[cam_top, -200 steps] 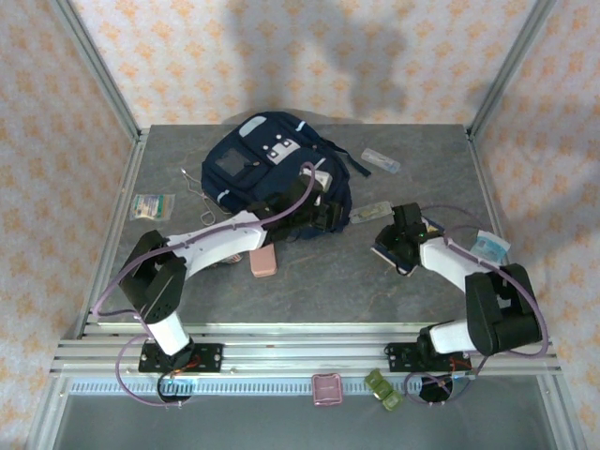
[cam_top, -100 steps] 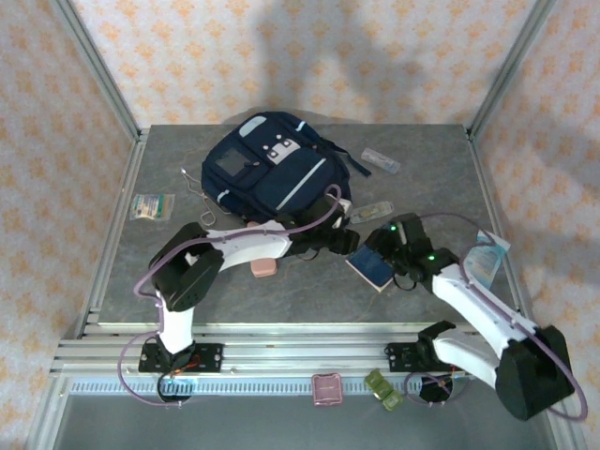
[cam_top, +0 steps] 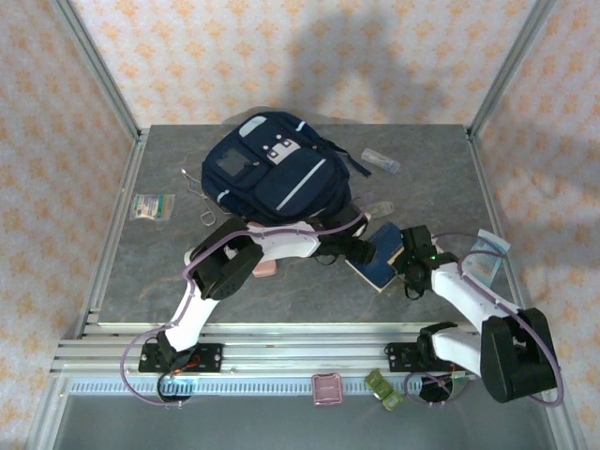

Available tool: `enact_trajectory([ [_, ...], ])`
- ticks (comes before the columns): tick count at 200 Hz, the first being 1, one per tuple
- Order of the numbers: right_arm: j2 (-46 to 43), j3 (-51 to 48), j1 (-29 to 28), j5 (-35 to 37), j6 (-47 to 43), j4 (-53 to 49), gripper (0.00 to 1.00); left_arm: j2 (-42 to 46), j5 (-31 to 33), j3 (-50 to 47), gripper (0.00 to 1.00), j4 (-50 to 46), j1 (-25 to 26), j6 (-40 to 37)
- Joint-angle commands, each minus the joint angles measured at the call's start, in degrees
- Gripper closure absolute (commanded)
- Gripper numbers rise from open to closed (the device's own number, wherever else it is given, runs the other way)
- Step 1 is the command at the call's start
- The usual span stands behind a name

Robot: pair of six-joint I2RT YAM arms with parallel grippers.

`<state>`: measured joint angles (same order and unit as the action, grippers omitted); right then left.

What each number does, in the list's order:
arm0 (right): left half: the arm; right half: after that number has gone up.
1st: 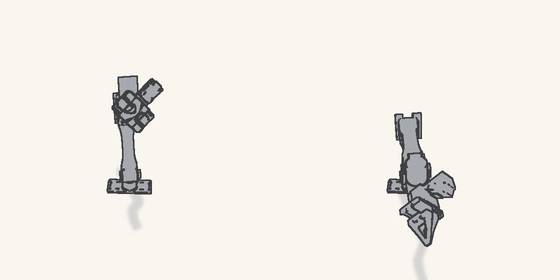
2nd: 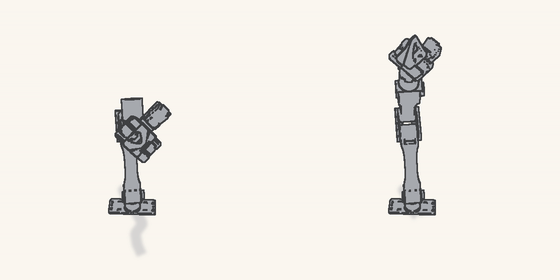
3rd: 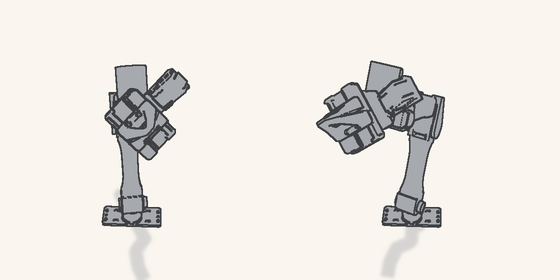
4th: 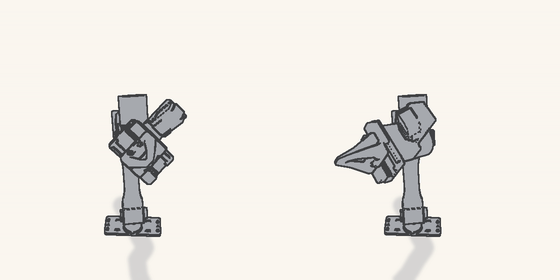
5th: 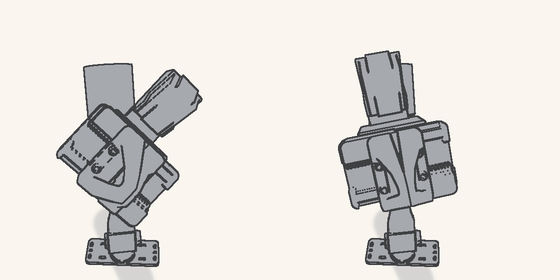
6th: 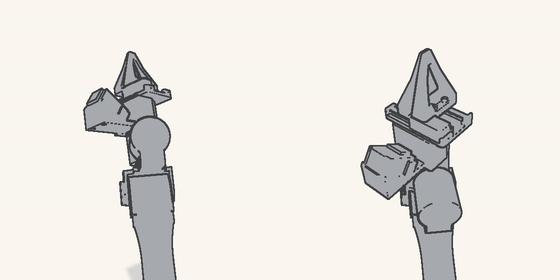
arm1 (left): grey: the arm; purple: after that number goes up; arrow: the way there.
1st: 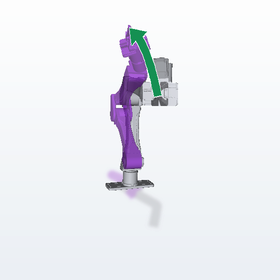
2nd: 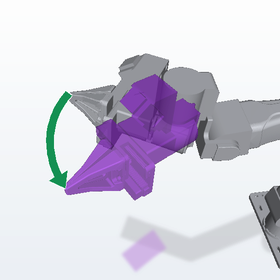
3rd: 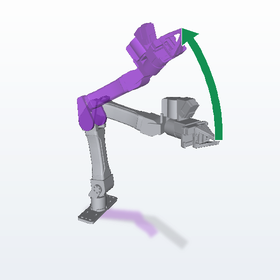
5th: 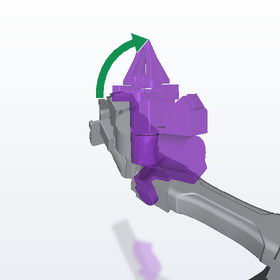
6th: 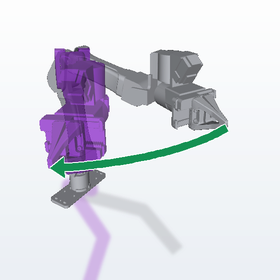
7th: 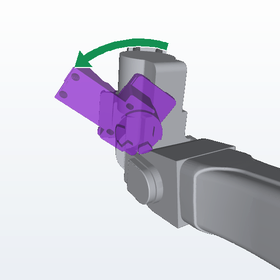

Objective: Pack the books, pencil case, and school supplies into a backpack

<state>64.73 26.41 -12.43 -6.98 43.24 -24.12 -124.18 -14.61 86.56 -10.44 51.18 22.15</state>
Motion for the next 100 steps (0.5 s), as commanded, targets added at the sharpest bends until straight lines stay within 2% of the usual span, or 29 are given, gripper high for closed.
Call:
enact_trajectory([
  [1, 1.9, -1.9, 0.2, 0.3, 0.1, 2.6, 0.79, -2.4, 0.3, 3.4, 0.31, -3.1, -0.1, -1.8],
  [10, 2.4, -2.3, 0.2, -0.2, 0.2, 3.0, 0.85, -3.2, -0.2, 4.1, 0.31, -3.2, 0.0, -1.7],
  [36, 2.6, -3.7, 0.2, -1.2, 1.0, 4.5, 0.89, -4.7, -2.1, 4.7, 0.31, -2.5, 0.0, -1.9],
  [52, 2.6, -4.2, 0.3, -1.8, 1.1, 5.4, 0.89, -5.6, -6.4, 4.9, 0.33, -1.9, 0.0, -2.2],
  [69, 4.0, -4.5, 0.2, -2.6, 1.4, 6.4, 0.89, -5.9, -12.8, 5.1, 0.40, -1.0, -0.1, -2.8],
  [77, 4.2, -4.7, 0.3, -3.0, 1.5, 6.8, 0.89, -5.1, -15.7, 4.1, 0.45, 0.8, 0.0, -2.9],
  [100, 4.8, -4.8, 0.2, -3.1, 1.6, 7.4, 0.89, -0.3, -20.4, -1.0, 0.50, 7.6, -0.1, -2.2],
])
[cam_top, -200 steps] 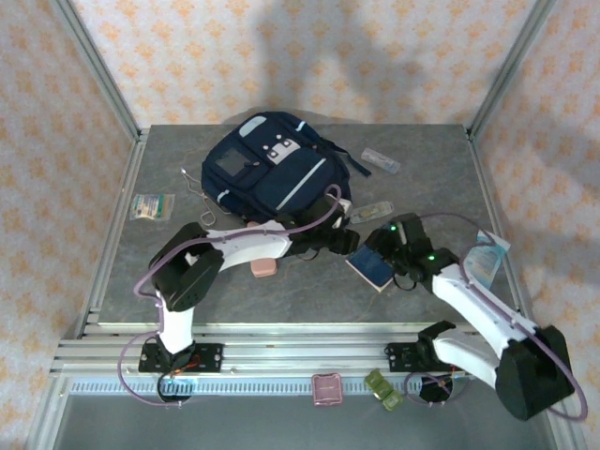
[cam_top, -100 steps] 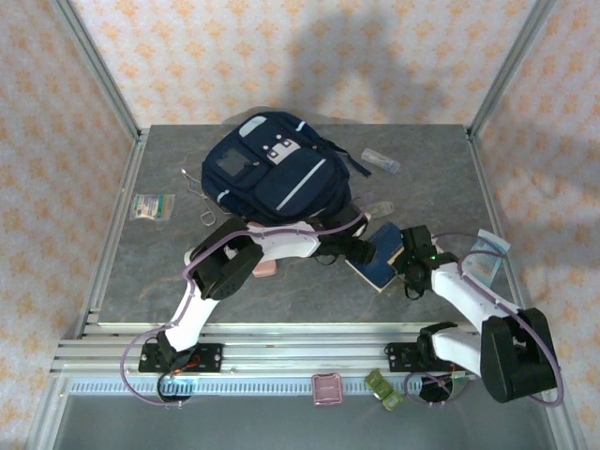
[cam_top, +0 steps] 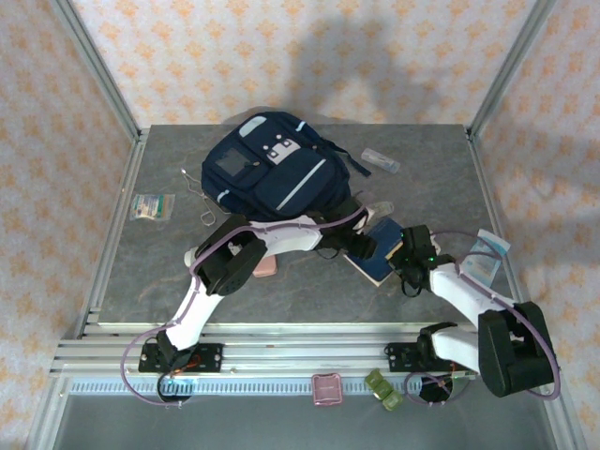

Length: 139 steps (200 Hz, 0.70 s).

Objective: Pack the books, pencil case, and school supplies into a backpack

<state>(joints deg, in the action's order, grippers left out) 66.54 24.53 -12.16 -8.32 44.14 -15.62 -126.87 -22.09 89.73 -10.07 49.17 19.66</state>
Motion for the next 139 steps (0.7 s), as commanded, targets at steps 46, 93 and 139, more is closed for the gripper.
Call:
enact_trajectory([
  [46, 4.1, -3.3, -0.1, -2.2, 0.7, 0.1, 0.88, 9.7, -19.3, -12.4, 0.55, 19.9, 1.4, 5.1],
  [93, 4.2, -4.1, 0.0, -2.2, 0.7, 0.7, 0.88, 11.7, -20.0, -17.3, 0.60, 29.1, 0.6, 10.1],
  [139, 3.9, -4.6, 0.0, -2.7, 0.9, 1.5, 0.88, 9.7, -22.5, -17.0, 0.79, 31.6, 0.3, 12.4],
])
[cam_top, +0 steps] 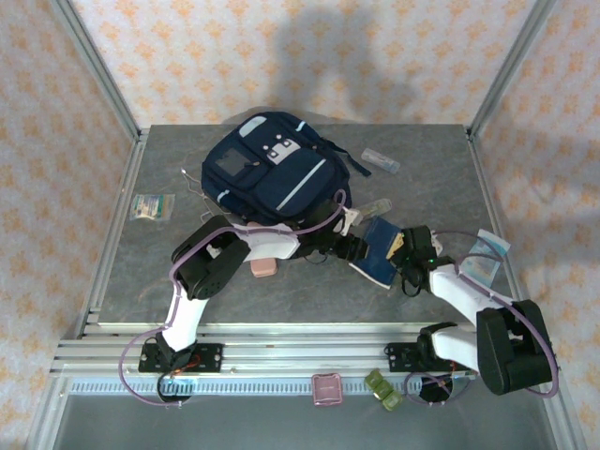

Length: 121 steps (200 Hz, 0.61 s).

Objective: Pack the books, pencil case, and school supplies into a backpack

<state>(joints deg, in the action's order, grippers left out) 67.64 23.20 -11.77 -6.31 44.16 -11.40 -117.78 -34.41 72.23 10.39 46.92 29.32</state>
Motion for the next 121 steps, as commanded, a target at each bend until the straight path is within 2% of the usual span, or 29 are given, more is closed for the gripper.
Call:
enact_trajectory([
  [1, 2.9, -3.2, -0.4, -4.7, 0.9, -2.7, 0.88, 0.6, -10.1, 0.6, 0.79, 11.2, 2.6, 2.8],
  [10, 2.8, -3.3, -0.4, -4.7, 1.0, -2.6, 0.88, 0.5, -10.1, 1.0, 0.80, 10.6, 2.6, 2.5],
  [27, 2.5, -3.5, -0.4, -4.8, 1.1, -2.5, 0.88, -0.4, -9.9, 2.6, 0.70, 6.9, 2.6, 0.8],
  [44, 2.1, -3.4, -0.4, -4.8, 1.0, -2.5, 0.88, -1.3, -8.8, 3.8, 0.69, 3.1, 2.7, -0.6],
  [60, 1.3, -3.3, -0.4, -4.9, 0.9, -2.7, 0.88, -2.0, -7.6, 4.7, 0.65, 0.4, 2.7, -1.6],
  [66, 0.9, -3.3, -0.4, -4.8, 0.9, -2.8, 0.88, -2.1, -7.3, 5.1, 0.72, -0.7, 2.6, -2.0],
  [71, 0.5, -3.2, -0.4, -4.5, 0.8, -3.1, 0.88, -2.1, -7.1, 5.4, 0.85, -1.4, 2.6, -2.5],
  [76, 0.3, -2.9, -0.4, -4.2, 0.7, -3.5, 0.88, -1.9, -6.7, 5.7, 0.94, -2.0, 2.6, -2.7],
  [84, -1.3, -2.4, -0.4, -4.1, 0.3, -4.0, 0.87, -1.4, -5.6, 5.8, 1.00, -2.7, 2.6, -2.9],
  [106, -6.0, 1.0, -0.4, -3.6, -1.8, -6.4, 0.82, 1.8, -2.7, 5.7, 1.00, -3.4, 2.0, -3.3],
  [121, -9.6, 4.8, -0.4, -2.7, -3.1, -8.7, 0.66, 6.1, 0.8, 4.7, 1.00, -3.1, 1.0, -3.0],
])
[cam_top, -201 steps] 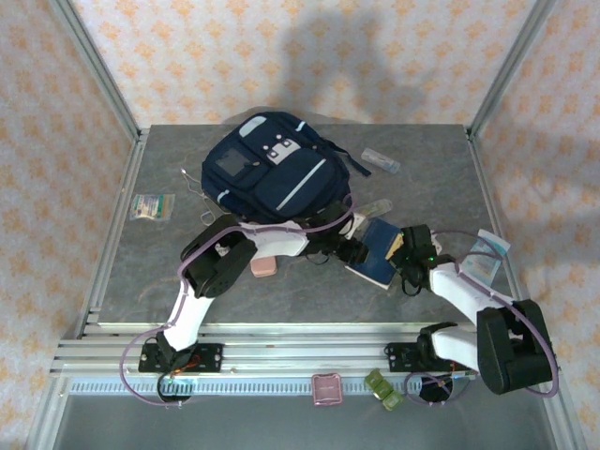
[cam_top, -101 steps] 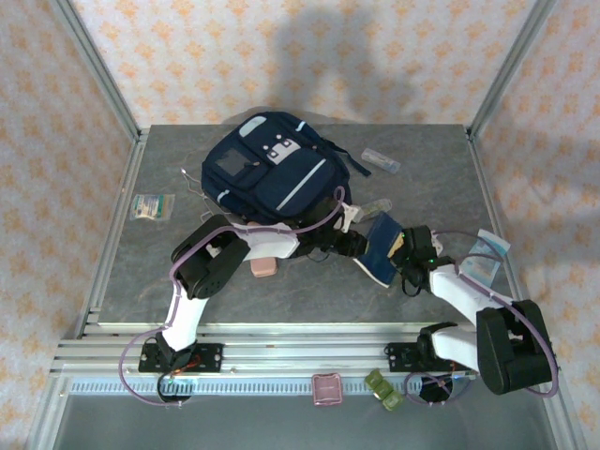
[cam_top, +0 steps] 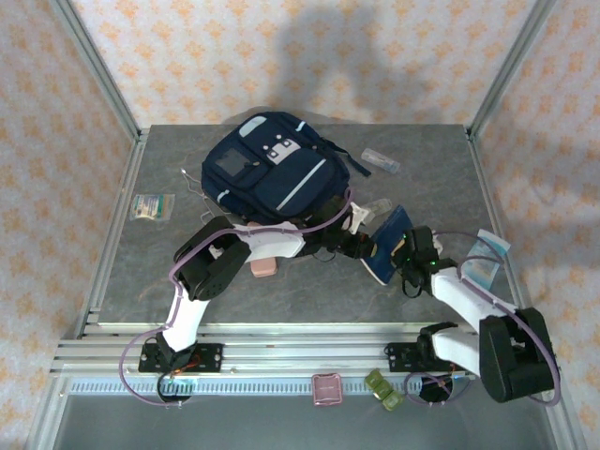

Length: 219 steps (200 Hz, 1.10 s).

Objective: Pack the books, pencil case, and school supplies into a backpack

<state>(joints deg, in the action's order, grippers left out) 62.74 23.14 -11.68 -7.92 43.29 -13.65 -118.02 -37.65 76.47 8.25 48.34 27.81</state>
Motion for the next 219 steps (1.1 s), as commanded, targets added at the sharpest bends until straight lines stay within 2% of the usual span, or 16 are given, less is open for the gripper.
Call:
enact_trajectory([
  [1, -5.0, 5.2, -0.5, -1.1, -2.3, -6.6, 0.65, 6.5, 4.2, 0.3, 1.00, -0.9, -0.5, -1.4],
  [26, -10.4, 11.5, -0.2, -2.7, -4.1, -6.7, 0.40, 16.9, 10.2, -4.9, 1.00, 5.2, -3.1, 2.5],
  [35, -12.1, 12.5, -0.2, -5.1, -4.3, -4.2, 0.36, 20.3, 12.4, -6.9, 1.00, 7.8, -4.2, 4.2],
  [57, -15.6, 11.8, -0.2, -14.9, -2.1, 6.9, 0.33, 27.2, 17.5, -11.4, 1.00, 14.7, -6.5, 8.9],
  [82, -17.6, 6.4, -0.2, -25.5, 5.2, 27.8, 0.31, 33.8, 23.1, -17.2, 1.00, 26.5, -8.5, 14.4],
  [94, -17.9, 3.7, -0.6, -27.9, 9.2, 38.0, 0.30, 35.9, 25.3, -18.6, 1.00, 30.6, -8.7, 15.6],
  [115, -19.7, -1.2, -2.6, -26.9, 14.1, 55.3, 0.23, 37.4, 26.0, -19.3, 1.00, 35.4, -8.7, 18.1],
  [132, -19.9, -2.4, -5.6, -24.8, 13.7, 62.0, 0.17, 37.5, 25.9, -20.5, 1.00, 40.5, -8.7, 21.8],
  [157, -18.3, -3.8, -11.1, -22.0, 12.6, 73.2, 0.16, 36.9, 25.3, -21.7, 1.00, 46.7, -7.8, 24.6],
  [176, -15.9, -3.0, -14.7, -18.8, 11.2, 77.1, 0.16, 36.2, 24.7, -21.7, 1.00, 49.6, -6.5, 26.0],
  [219, -5.7, 2.8, -15.8, -19.3, 13.2, 84.9, 0.18, 35.1, 23.5, -21.1, 1.00, 52.7, -3.7, 27.3],
])
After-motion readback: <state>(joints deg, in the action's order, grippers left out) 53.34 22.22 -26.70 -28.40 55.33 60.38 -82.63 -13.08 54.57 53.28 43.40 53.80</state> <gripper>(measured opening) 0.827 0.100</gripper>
